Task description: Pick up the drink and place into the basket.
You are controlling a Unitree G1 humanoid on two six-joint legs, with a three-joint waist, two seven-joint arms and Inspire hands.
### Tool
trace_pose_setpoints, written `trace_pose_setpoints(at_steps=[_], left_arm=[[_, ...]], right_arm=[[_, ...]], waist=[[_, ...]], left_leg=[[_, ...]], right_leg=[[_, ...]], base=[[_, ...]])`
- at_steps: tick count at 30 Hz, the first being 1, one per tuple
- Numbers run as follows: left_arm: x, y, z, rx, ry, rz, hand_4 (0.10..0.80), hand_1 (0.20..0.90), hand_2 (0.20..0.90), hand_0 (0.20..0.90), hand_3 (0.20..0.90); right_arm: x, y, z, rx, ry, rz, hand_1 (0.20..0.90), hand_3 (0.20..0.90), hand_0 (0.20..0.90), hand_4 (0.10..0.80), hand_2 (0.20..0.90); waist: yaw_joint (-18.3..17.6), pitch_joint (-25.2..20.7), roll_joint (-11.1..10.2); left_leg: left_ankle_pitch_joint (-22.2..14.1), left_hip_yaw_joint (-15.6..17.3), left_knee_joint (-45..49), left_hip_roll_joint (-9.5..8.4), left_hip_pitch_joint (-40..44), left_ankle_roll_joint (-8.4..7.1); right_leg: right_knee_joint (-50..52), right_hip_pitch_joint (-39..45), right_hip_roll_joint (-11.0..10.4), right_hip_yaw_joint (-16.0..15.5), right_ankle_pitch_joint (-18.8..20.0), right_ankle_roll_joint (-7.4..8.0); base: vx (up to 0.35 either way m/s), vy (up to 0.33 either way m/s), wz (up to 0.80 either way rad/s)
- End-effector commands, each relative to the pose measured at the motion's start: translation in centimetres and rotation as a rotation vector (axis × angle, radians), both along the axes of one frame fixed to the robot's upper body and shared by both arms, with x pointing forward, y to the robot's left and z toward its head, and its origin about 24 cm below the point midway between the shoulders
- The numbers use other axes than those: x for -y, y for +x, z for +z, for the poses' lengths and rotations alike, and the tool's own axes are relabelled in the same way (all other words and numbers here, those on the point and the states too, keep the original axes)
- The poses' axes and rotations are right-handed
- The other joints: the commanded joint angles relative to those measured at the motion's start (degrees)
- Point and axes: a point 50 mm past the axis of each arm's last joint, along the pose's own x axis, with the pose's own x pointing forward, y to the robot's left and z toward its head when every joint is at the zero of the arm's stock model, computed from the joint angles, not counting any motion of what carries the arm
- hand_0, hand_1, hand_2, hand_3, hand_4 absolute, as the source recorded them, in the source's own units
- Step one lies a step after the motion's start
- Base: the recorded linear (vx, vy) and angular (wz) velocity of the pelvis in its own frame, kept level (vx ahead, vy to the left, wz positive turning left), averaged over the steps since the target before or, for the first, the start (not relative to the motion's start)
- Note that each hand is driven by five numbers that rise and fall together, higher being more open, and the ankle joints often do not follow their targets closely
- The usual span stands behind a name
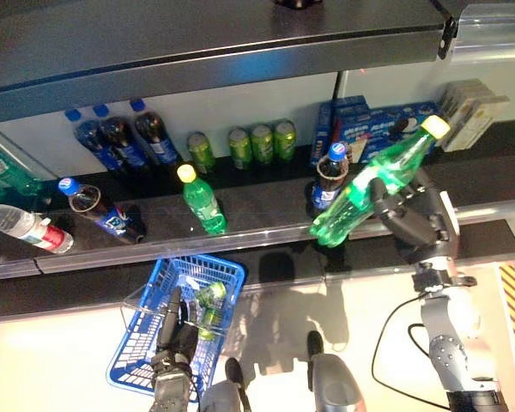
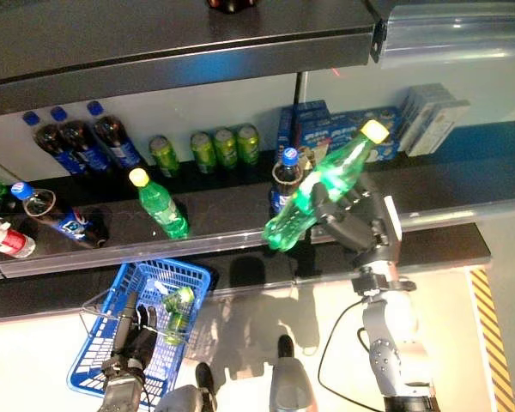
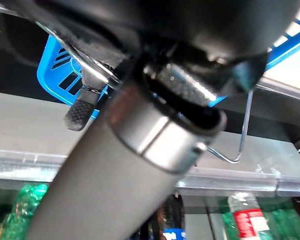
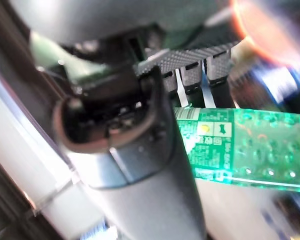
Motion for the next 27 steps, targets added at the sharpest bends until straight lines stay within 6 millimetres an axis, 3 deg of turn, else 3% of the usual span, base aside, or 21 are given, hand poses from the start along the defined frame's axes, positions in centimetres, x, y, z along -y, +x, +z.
trace_pose_setpoints(at_steps=[1,10,16,18,27], left_arm=[[-2.3,2.3,4.5,0.362,0.122,0.021,0.1,0.3,0.3,0.3,0.2],[-2.0,2.0,4.7,0.427,0.078,0.012,0.1,0.3,0.3,0.3,0.2],[-1.2,2.4,5.4,0.504,0.065,-0.045,0.1,0.3,0.3,0.3,0.2],[-0.4,2.6,6.6,0.59,0.116,-0.157,0.1,0.3,0.3,0.3,0.2],[1.7,3.1,8.9,0.737,0.178,-0.353,0.1,0.3,0.3,0.3,0.2]], right_arm=[[-2.4,-1.6,7.2,0.417,0.113,0.241,0.3,0.2,0.3,0.1,0.3],[-6.8,-2.0,7.0,0.404,0.137,0.535,0.3,0.2,0.3,0.1,0.3],[-8.6,-2.0,7.3,0.408,0.137,0.588,0.3,0.2,0.3,0.1,0.3],[-10.3,-2.1,7.8,0.411,0.129,0.662,0.3,0.2,0.3,0.1,0.3],[-13.7,-1.8,8.1,0.376,0.101,0.724,0.3,0.2,0.3,0.1,0.3]], waist=[[0.8,-9.8,-1.3],[3.8,-9.9,-1.6],[5.2,-9.8,-1.7],[7.2,-9.2,-1.3],[11.0,-7.8,0.0]], left_leg=[[-1.6,0.9,7.8,1.16,-1.0,0.38],[0.2,-2.1,8.6,0.98,-1.1,0.04],[1.0,-3.1,8.3,0.94,-1.1,-0.09],[1.5,-4.3,8.0,0.57,-1.5,-0.07],[2.3,-6.8,7.2,-0.87,-3.0,0.05]], right_leg=[[-0.2,5.2,2.1,-2.0,-6.0,-2.84],[-0.2,7.2,1.8,-3.9,-6.6,-3.4],[-0.2,8.0,1.8,-4.7,-6.7,-3.54],[-0.2,8.2,1.5,-5.8,-6.6,-3.66],[-0.2,8.3,0.0,-8.6,-6.0,-3.64]], base=[[-0.013,0.029,0.17],[0.002,0.013,0.17],[0.012,0.013,0.13],[0.007,0.076,0.24],[0.009,0.078,0.3]])
